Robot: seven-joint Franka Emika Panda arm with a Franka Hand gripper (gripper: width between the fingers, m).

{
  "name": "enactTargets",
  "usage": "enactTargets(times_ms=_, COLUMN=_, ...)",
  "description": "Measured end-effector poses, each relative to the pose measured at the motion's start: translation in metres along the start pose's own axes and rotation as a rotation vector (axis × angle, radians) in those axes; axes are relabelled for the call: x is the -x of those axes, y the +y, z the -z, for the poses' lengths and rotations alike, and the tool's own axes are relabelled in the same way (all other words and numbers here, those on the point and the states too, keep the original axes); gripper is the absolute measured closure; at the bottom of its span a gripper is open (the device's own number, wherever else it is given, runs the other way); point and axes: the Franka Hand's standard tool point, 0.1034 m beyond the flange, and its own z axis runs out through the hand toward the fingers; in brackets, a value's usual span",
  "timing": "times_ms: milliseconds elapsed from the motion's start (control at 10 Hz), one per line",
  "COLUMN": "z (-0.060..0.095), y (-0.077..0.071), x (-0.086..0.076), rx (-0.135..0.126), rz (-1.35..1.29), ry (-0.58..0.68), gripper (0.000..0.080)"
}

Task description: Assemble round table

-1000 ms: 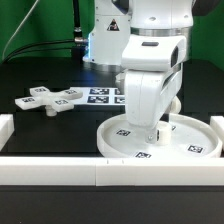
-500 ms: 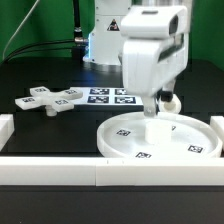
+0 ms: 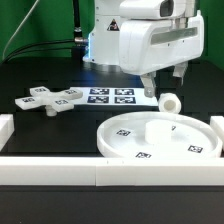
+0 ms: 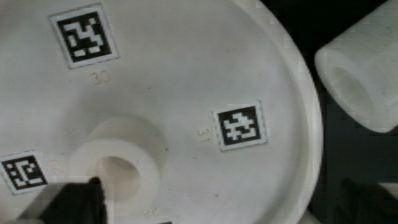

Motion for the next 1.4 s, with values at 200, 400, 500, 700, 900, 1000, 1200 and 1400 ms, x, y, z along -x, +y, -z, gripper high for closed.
enactTargets(times_ms=200, z=0.0, y=-0.001, x=0.0, rx=-0.002, rz=-0.066, ry=0.0, gripper=0.0151)
enactTargets(times_ms=400, z=-0.003, y=-0.009, x=0.005, rx=-0.005, rz=-0.363, ry=0.011, gripper=0.0151)
enactTargets(times_ms=500, z=-0.006, y=-0.017, x=0.008, rx=-0.015, rz=-0.529, ry=0.004, gripper=0.0151)
enactTargets(times_ms=700, z=-0.016, y=-0.032, x=0.008, rx=-0.029, rz=-0.764, ry=0.015, gripper=0.0151)
enactTargets(times_ms=900, z=-0.015, y=-0.033, x=0.006, rx=-0.045, rz=-0.848, ry=0.018, gripper=0.0151)
enactTargets(times_ms=1000, z=-0.015, y=-0.035, x=0.005, rx=-0.054, rz=-0.919, ry=0.019, gripper=0.0151)
enactTargets(times_ms=1200, z=-0.017, y=-0.034, x=0.009, rx=-0.075, rz=-1.086, ry=0.012, gripper=0.0151)
enactTargets(times_ms=1400, z=-0.018, y=-0.036, x=0.012, rx=-0.084, rz=-1.078, ry=-0.012, gripper=0.0151)
